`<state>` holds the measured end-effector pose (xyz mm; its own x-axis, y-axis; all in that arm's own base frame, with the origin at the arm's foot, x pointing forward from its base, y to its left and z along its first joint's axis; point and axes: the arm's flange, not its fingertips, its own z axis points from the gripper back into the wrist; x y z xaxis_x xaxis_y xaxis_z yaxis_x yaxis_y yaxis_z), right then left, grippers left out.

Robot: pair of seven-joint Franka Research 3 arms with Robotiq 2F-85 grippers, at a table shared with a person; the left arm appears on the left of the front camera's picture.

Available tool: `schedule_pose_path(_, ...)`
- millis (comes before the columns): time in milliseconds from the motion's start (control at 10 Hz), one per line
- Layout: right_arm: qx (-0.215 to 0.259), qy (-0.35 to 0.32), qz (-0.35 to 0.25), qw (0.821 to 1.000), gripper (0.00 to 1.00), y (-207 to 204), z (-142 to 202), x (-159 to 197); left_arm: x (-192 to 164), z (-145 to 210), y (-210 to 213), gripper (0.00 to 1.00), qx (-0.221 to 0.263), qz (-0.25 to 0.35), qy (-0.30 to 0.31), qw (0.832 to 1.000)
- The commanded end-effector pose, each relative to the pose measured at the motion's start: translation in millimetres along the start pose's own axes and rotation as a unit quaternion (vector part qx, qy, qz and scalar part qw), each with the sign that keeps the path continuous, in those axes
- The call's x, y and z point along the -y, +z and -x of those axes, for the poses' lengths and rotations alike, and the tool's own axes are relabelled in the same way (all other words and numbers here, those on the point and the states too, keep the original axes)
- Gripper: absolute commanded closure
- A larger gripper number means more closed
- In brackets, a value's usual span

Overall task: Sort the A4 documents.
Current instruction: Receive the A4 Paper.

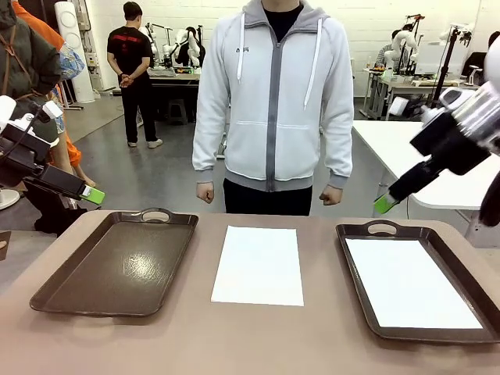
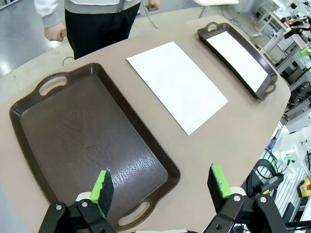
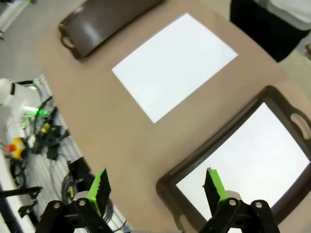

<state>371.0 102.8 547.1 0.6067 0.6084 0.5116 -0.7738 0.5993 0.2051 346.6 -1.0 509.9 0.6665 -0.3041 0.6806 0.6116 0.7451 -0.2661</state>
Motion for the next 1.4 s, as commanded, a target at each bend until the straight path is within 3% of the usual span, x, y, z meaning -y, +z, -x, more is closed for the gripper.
schedule_pose_path(0,0.014,0.007,-0.063,0.998,0.0,23.7,1.0,12.2,-2.8,0.4,-1.8,0.0,0.007,0.009,-0.007,1.0)
schedule_pose_path(300,0.037,0.009,-0.082,0.996,0.0,27.7,7.3,15.9,-2.8,0.4,-1.8,0.0,0.007,0.009,-0.007,1.0)
schedule_pose_path(1000,0.102,-0.018,-0.024,0.994,0.0,16.5,7.1,29.5,-2.8,0.4,-1.8,0.0,0.007,0.009,-0.007,1.0)
schedule_pose_path(1300,0.11,-0.025,-0.028,0.993,0.0,20.2,11.1,34.8,-2.8,0.4,-1.8,0.0,0.007,0.009,-0.007,1.0)
